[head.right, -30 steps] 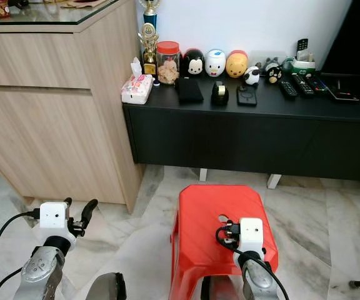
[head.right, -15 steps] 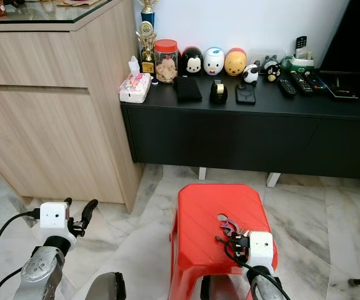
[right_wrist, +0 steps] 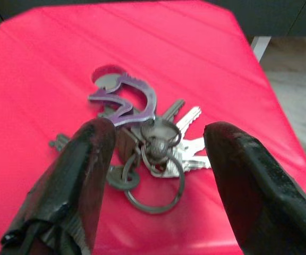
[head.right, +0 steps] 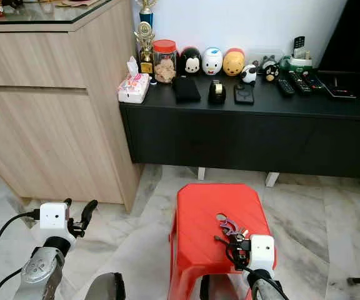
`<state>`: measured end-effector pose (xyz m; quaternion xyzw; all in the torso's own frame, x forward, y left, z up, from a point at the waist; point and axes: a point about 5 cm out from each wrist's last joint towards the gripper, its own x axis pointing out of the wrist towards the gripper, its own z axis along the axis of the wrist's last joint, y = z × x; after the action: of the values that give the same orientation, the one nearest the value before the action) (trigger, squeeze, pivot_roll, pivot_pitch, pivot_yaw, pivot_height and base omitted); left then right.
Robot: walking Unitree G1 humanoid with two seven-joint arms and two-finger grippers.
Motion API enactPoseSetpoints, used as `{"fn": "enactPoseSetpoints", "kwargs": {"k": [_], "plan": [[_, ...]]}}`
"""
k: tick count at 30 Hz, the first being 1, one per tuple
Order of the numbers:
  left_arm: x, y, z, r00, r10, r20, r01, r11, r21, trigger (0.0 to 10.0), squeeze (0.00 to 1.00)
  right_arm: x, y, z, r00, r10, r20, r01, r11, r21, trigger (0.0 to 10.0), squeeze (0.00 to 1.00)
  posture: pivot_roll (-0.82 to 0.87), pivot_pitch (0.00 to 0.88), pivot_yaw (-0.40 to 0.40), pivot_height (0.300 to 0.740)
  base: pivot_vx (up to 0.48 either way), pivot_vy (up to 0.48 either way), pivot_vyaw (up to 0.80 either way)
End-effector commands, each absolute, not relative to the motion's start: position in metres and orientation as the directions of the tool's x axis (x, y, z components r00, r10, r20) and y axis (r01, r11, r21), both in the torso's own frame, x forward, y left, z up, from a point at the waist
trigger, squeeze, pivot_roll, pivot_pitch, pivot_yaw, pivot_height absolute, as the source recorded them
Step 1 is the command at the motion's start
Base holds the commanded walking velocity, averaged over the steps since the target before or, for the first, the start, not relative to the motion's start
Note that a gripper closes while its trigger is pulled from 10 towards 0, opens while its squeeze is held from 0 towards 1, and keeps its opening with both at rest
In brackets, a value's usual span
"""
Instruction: Hang keys on a hook
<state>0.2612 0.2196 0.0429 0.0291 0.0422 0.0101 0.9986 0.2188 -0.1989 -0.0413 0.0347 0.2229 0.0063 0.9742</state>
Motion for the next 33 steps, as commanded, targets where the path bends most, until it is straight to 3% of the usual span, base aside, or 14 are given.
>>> {"fn": "enactPoseSetpoints", "kwargs": {"k": [1,33], "plan": [[0.2582,0.2214,0.0388,0.994,0.024,-0.103,-0.015,0.997,0.080,10.0,0.00,0.2204,-0.1970,-0.0422,0.892,0.041,-0.450,-0.009,0.997,0.074,10.0,0.00,0.04,0.000,-0.032,0.586,0.000,0.000,0.00],[0.2592,0.2232,0.0400,0.994,0.008,-0.110,0.002,0.996,0.090,10.0,0.00,0.2232,-0.1888,-0.0485,0.857,0.025,-0.514,0.063,0.986,0.153,10.0,0.00,0.05,0.000,-0.018,0.586,0.000,0.000,0.00]]}}
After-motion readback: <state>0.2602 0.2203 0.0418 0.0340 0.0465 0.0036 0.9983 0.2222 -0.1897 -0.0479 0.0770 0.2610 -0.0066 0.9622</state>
